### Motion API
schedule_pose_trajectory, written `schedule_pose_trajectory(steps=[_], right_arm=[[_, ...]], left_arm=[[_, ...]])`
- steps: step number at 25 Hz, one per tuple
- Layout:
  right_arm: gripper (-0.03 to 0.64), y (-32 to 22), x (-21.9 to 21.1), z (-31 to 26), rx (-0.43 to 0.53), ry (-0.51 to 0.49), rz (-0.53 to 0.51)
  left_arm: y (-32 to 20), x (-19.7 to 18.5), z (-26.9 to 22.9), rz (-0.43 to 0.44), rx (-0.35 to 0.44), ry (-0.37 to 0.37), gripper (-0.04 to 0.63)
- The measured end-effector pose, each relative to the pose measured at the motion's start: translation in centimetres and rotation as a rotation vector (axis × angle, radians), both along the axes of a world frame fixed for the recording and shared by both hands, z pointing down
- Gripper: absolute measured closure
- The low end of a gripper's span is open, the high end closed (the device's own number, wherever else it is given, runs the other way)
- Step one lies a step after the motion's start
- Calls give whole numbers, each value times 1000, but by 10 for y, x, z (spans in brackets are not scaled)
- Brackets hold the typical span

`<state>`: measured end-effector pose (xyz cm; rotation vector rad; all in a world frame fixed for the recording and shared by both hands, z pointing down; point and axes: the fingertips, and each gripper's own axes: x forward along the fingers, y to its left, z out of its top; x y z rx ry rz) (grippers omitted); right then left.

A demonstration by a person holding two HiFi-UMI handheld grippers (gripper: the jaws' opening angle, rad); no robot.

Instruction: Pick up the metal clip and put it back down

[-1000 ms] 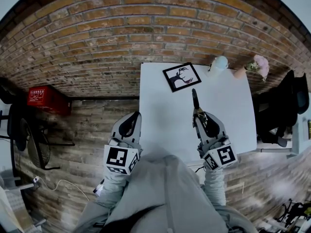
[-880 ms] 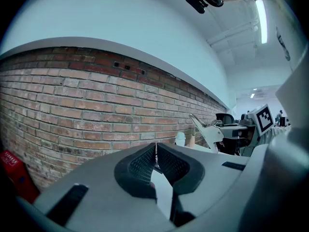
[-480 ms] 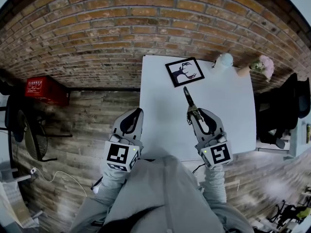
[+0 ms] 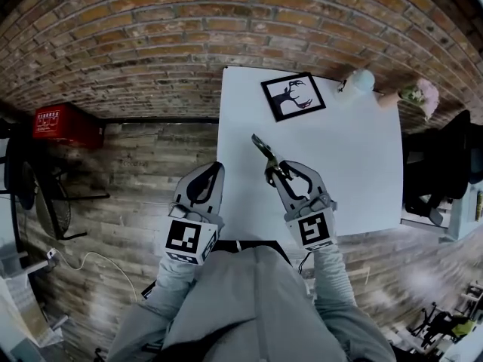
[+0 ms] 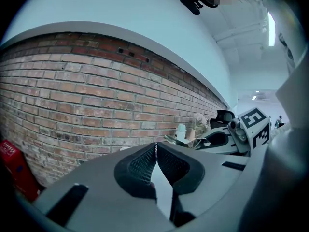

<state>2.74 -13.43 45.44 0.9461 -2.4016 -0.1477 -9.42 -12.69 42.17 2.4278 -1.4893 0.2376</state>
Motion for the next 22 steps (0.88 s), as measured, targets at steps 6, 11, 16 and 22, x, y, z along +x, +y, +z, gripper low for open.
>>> schedule_pose_trajectory(steps=[6, 11, 16, 22], right_arm=[[515, -1, -20, 51, -4, 123, -76], [515, 1, -34, 92, -10, 213, -120], [515, 4, -44, 130, -8, 279, -158], [515, 5, -49, 159, 9, 362, -186]], left_arm=[[-2, 1, 19, 3, -33, 6, 561], [-3, 1, 32, 11, -49, 3, 561], [0, 0, 41, 11, -62, 10, 561], [2, -2, 49, 9, -77, 12, 561]])
